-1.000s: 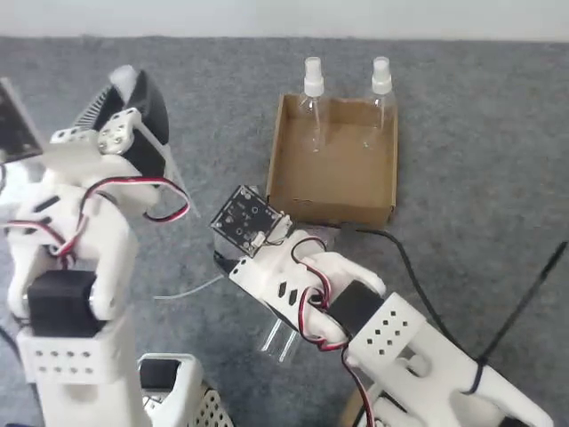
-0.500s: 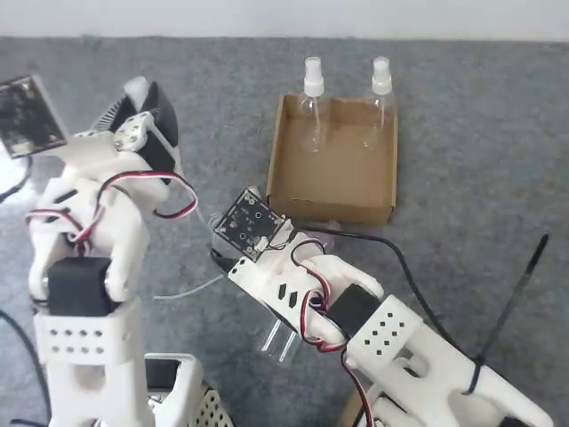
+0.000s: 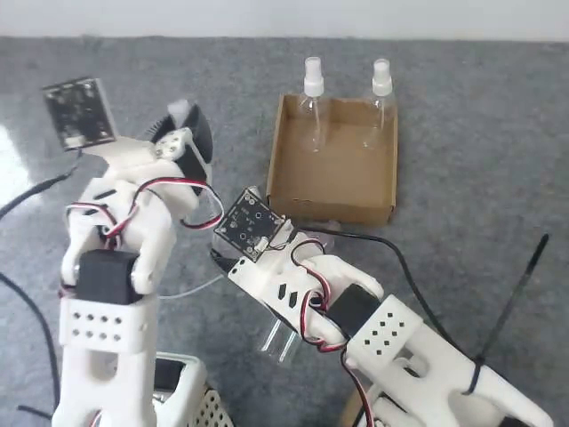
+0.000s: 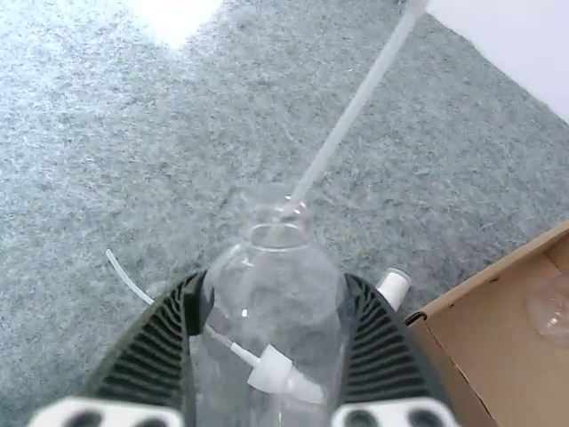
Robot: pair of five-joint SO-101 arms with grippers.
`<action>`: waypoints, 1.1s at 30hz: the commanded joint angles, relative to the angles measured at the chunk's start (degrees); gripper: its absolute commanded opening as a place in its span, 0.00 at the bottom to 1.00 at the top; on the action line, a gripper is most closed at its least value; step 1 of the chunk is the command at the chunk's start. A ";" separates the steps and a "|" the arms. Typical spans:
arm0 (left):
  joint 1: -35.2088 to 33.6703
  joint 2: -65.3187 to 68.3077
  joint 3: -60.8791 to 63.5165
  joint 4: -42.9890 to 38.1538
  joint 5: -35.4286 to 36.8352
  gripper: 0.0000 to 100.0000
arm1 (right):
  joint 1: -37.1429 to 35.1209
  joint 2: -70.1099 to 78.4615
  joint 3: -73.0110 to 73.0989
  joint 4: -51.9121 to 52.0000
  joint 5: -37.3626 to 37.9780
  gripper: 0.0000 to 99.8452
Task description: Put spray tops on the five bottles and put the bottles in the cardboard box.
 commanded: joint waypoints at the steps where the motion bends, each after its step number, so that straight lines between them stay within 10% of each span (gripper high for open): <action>1: -0.09 -0.70 2.24 -0.62 -3.69 0.01 | 1.10 -2.42 -0.35 -1.45 -0.70 0.01; 33: 7.91 -0.70 6.46 10.90 -9.67 0.01 | 10.33 -2.33 7.82 -19.12 -14.95 0.01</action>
